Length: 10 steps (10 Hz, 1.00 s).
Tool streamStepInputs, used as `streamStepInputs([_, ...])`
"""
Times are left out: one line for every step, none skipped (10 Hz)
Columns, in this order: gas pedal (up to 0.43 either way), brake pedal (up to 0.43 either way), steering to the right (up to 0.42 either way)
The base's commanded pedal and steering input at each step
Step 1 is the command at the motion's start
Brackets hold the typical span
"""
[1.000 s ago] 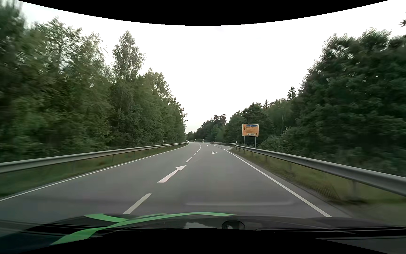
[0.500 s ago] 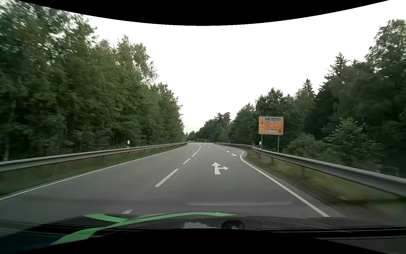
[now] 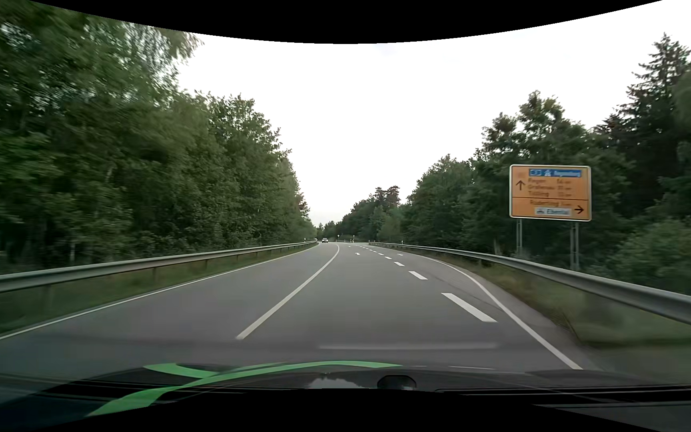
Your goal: Follow the waypoints while adhering to traffic rules and regulations
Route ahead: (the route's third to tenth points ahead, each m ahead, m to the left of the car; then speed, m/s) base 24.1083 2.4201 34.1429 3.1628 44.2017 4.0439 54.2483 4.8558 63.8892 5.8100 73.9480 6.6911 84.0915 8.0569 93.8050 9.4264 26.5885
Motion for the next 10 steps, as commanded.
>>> streamStepInputs([0.268,0.000,-0.008])
streamStepInputs([0.268,0.000,-0.007])
streamStepInputs([0.268,0.000,-0.008])
streamStepInputs([0.280,0.000,-0.008])
streamStepInputs([0.287,0.000,-0.009])
streamStepInputs([0.287,0.000,-0.009])
streamStepInputs([0.287,0.000,-0.009])
streamStepInputs([0.299,0.000,-0.010])
streamStepInputs([0.299,0.000,-0.011])
streamStepInputs([0.299,0.000,-0.011])
